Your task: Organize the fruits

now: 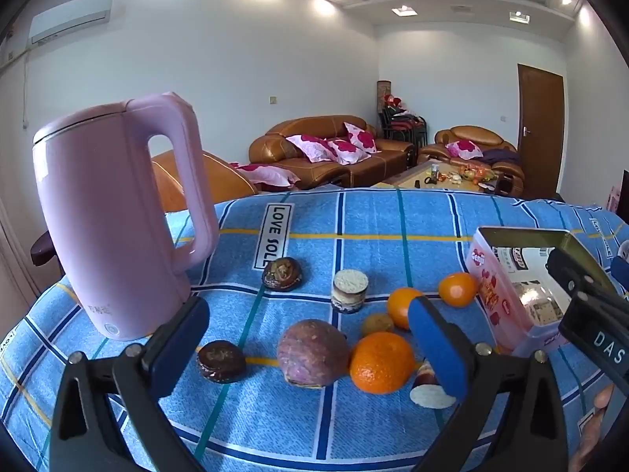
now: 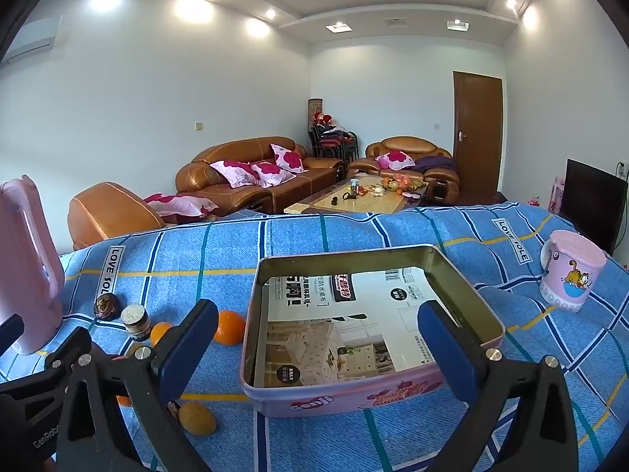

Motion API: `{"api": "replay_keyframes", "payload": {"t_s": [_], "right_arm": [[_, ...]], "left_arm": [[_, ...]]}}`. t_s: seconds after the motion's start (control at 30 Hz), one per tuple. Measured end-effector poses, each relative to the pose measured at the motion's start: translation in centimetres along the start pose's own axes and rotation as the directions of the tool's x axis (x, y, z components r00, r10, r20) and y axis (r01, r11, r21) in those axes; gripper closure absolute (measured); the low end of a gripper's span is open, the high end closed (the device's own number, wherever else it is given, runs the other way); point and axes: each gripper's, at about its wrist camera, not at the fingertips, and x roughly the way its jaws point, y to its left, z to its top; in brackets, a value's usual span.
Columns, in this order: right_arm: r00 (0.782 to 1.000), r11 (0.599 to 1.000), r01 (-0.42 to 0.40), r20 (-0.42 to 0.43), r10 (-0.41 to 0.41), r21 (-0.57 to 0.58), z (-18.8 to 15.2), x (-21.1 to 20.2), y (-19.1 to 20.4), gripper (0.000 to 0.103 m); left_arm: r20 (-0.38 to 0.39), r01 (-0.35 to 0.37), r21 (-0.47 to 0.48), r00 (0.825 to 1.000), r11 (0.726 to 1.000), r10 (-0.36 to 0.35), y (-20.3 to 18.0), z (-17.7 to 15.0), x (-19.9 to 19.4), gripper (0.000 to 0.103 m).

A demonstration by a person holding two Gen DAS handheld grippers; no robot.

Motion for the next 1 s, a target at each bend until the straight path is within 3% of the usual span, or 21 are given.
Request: {"api": "replay_keyframes", "payload": {"t_s": [1.0], "right_arm": [[1.000,1.000,0.002,-0.010,-0.002,-0.004,-0.26,0.23,0.05,0.001]], "left_arm": [[-0.010,-0.001,-0.008,1.000,1.000,0.001,0.21,-0.22,0.30,0.000]]}}
